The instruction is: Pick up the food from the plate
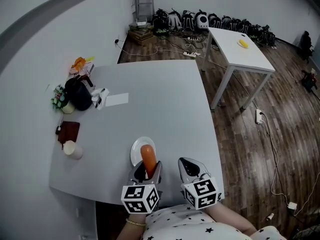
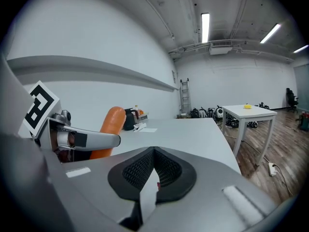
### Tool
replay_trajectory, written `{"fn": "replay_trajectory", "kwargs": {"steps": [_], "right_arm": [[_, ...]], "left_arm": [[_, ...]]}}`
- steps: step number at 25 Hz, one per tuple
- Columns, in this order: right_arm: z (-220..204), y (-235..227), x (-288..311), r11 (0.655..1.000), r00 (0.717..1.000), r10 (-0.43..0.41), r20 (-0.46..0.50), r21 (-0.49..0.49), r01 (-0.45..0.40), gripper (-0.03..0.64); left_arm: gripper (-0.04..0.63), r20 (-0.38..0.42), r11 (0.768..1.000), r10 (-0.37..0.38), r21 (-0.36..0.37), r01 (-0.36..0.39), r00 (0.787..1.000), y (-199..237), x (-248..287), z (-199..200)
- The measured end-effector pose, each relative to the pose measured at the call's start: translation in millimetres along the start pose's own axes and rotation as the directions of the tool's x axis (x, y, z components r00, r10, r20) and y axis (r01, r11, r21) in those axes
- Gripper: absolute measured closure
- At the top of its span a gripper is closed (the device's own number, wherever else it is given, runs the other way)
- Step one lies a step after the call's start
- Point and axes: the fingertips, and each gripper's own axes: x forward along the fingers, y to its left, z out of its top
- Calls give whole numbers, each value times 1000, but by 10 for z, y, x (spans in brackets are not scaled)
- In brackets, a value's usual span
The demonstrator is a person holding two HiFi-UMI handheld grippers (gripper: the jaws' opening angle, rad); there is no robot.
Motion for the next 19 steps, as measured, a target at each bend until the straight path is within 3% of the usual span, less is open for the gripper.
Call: {"fn": "replay_trajectory", "kwargs": {"steps": [19], "right_arm": [[0,-86,-59,999,999,-32,6,-5,32,618]], "left_arm": [[382,-9,1000,6,11,-6,1000,-20,33,-25]]}}
